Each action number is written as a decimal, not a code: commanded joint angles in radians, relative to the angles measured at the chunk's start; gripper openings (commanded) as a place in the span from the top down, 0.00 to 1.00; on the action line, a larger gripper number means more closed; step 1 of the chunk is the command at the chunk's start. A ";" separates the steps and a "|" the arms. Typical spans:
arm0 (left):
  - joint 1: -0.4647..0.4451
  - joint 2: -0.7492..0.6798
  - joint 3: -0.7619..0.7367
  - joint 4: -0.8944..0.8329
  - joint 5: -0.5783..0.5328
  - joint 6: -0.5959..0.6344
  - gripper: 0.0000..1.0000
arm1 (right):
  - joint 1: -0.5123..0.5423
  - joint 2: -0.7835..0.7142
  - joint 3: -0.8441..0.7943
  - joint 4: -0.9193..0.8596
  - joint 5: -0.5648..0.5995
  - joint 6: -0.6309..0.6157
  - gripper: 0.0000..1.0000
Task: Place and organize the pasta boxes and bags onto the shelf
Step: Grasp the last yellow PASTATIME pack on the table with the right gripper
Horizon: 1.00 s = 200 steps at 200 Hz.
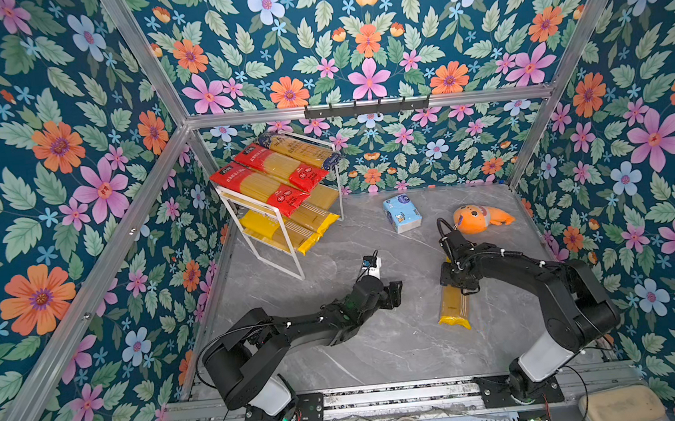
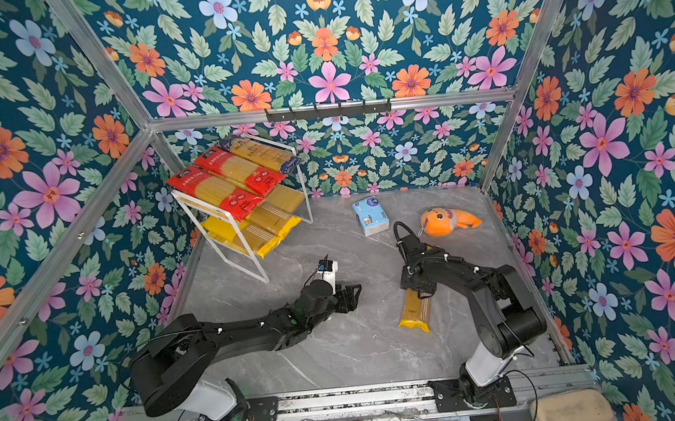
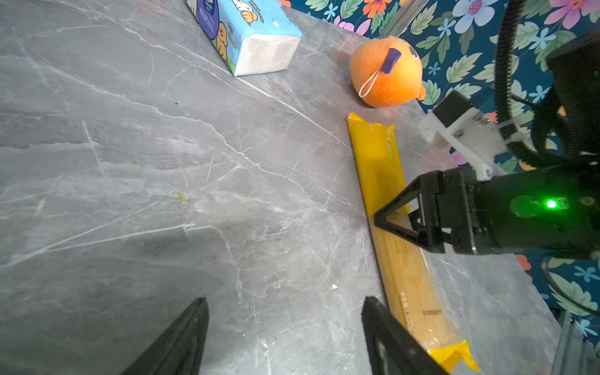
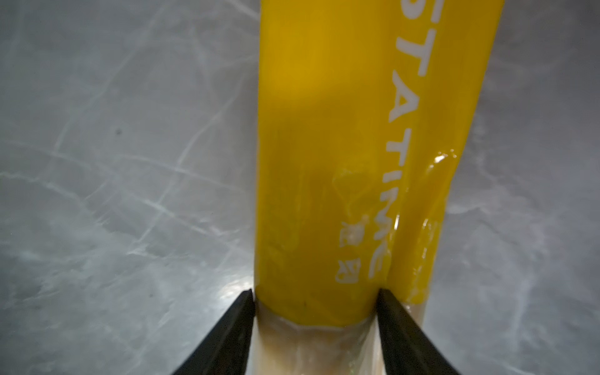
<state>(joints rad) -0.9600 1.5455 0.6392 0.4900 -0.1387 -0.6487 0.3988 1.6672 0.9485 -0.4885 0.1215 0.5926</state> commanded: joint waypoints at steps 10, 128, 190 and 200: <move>0.001 -0.012 -0.011 -0.006 -0.034 -0.008 0.23 | 0.127 0.093 0.043 0.011 -0.132 0.068 0.42; 0.003 -0.004 -0.006 -0.028 -0.016 -0.034 0.24 | -0.071 -0.070 0.020 0.203 -0.442 0.028 0.39; 0.003 0.051 0.010 -0.011 0.039 -0.062 0.24 | -0.143 -0.018 -0.051 0.365 -0.534 -0.013 0.41; 0.003 0.050 0.007 -0.011 0.039 -0.061 0.24 | -0.143 0.026 -0.052 0.375 -0.546 -0.011 0.41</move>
<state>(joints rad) -0.9573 1.5951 0.6430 0.4561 -0.1165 -0.7048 0.2584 1.6409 0.8989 -0.1909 -0.3645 0.5949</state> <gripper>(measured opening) 0.758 0.590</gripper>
